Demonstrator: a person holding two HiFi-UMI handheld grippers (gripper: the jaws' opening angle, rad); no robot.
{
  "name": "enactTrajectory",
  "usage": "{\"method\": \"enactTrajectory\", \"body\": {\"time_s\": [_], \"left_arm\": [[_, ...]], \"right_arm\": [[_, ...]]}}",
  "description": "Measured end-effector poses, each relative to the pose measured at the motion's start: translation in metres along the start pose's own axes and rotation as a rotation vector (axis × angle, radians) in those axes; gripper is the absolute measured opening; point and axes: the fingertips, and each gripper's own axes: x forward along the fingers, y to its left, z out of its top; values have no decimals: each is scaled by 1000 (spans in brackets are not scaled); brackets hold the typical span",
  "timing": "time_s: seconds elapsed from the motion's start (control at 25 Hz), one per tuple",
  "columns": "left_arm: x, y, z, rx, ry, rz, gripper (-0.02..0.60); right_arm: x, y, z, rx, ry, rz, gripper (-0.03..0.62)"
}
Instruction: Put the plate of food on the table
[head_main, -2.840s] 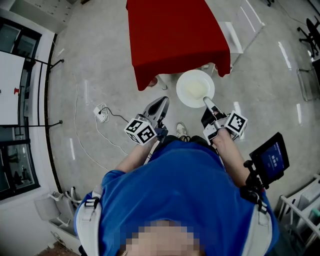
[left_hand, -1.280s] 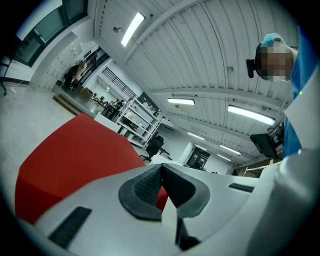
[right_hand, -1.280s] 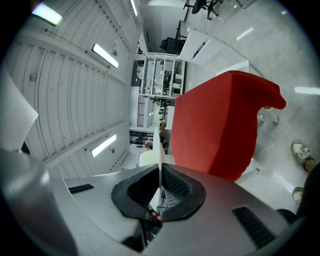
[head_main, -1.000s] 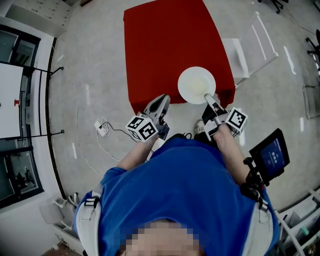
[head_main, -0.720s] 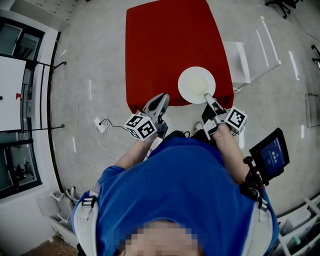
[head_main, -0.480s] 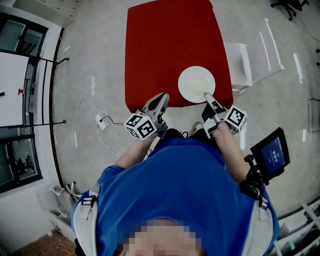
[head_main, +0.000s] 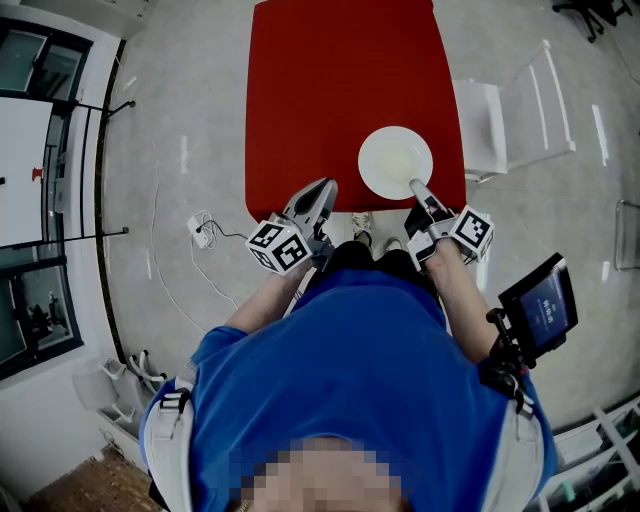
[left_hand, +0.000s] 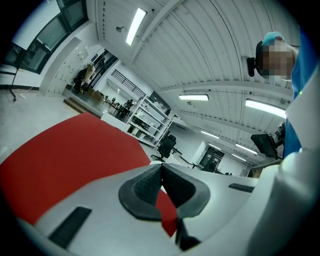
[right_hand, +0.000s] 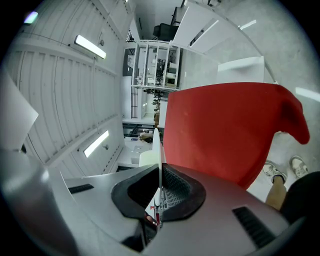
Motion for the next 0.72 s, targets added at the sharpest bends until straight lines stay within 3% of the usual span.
{"method": "enactTrajectory", "body": {"time_s": [0.72], "left_arm": [[16, 1, -8, -23, 32, -33, 6]], "right_arm": [[2, -7, 7, 3, -28, -37, 11]]}}
